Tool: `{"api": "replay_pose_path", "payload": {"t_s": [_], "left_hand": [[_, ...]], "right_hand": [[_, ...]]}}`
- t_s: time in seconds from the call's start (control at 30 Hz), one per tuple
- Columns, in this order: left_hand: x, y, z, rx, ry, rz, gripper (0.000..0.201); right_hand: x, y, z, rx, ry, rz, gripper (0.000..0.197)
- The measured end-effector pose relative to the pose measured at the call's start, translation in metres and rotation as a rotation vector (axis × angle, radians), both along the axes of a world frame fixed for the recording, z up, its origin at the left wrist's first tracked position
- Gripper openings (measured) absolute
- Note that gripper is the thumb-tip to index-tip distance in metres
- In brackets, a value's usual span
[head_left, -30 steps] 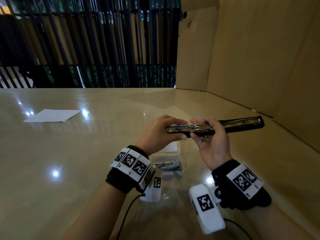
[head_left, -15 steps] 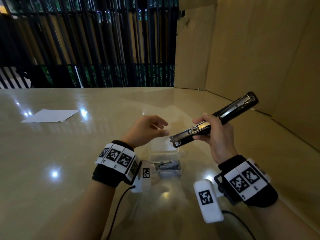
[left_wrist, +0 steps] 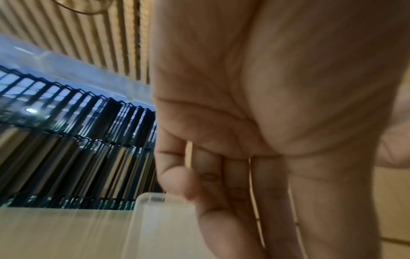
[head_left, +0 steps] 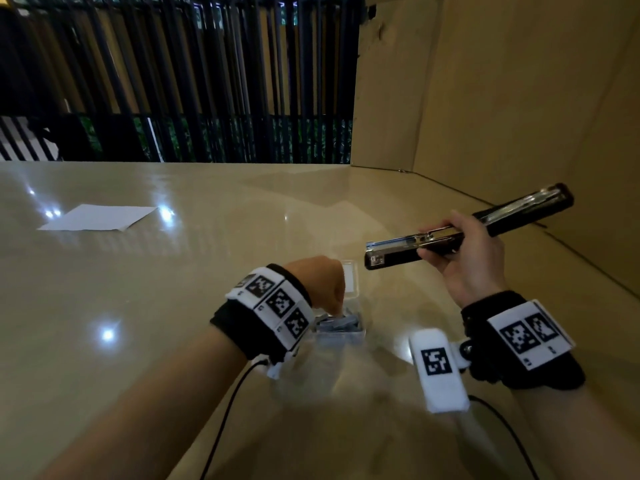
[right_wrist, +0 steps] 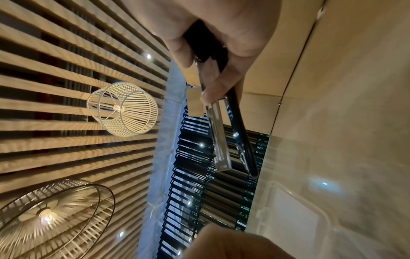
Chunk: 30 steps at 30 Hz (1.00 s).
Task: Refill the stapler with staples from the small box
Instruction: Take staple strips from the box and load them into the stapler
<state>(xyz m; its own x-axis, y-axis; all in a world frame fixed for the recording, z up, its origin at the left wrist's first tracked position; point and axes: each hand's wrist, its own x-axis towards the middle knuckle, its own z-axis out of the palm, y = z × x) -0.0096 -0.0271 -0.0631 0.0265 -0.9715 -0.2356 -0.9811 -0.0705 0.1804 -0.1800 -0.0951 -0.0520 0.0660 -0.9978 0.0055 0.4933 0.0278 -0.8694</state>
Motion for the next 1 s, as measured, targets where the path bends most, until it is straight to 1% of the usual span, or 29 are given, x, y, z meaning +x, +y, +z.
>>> {"api": "replay_pose_path", "payload": {"t_s": [0.1, 0.2, 0.27, 0.4, 0.5, 0.63, 0.77, 0.83, 0.9, 1.0], "left_hand": [[-0.006, -0.003, -0.007, 0.063, -0.092, -0.017, 0.029], [-0.009, -0.003, -0.013, 0.039, -0.16, -0.028, 0.027], [-0.007, -0.004, -0.013, 0.028, -0.147, -0.035, 0.024], [0.006, -0.007, -0.004, -0.011, -0.063, -0.029, 0.021], [0.012, -0.007, -0.003, -0.049, -0.066, -0.007, 0.023], [0.015, -0.004, -0.009, -0.036, -0.121, 0.011, 0.028], [0.01, -0.002, -0.013, 0.008, -0.076, -0.008, 0.026], [0.004, -0.002, -0.017, 0.039, -0.097, -0.045, 0.022], [0.0, -0.001, -0.021, 0.027, -0.148, -0.078, 0.018], [-0.002, -0.003, -0.023, 0.017, -0.204, -0.101, 0.018]], "right_hand": [[-0.005, -0.005, 0.002, 0.017, -0.026, -0.02, 0.018], [-0.009, -0.01, 0.001, 0.024, -0.051, -0.038, 0.02], [-0.01, -0.012, 0.001, 0.03, -0.05, -0.039, 0.019], [-0.011, -0.017, -0.002, 0.045, -0.046, -0.039, 0.017], [-0.01, -0.019, -0.003, 0.047, -0.06, -0.033, 0.017], [-0.01, -0.02, -0.003, 0.038, -0.067, -0.014, 0.02], [-0.01, -0.02, -0.005, 0.035, -0.078, -0.003, 0.02], [-0.01, -0.02, -0.005, 0.036, -0.081, -0.004, 0.02], [-0.009, -0.02, -0.005, 0.039, -0.083, -0.004, 0.019], [-0.009, -0.02, -0.006, 0.039, -0.095, -0.001, 0.017]]}}
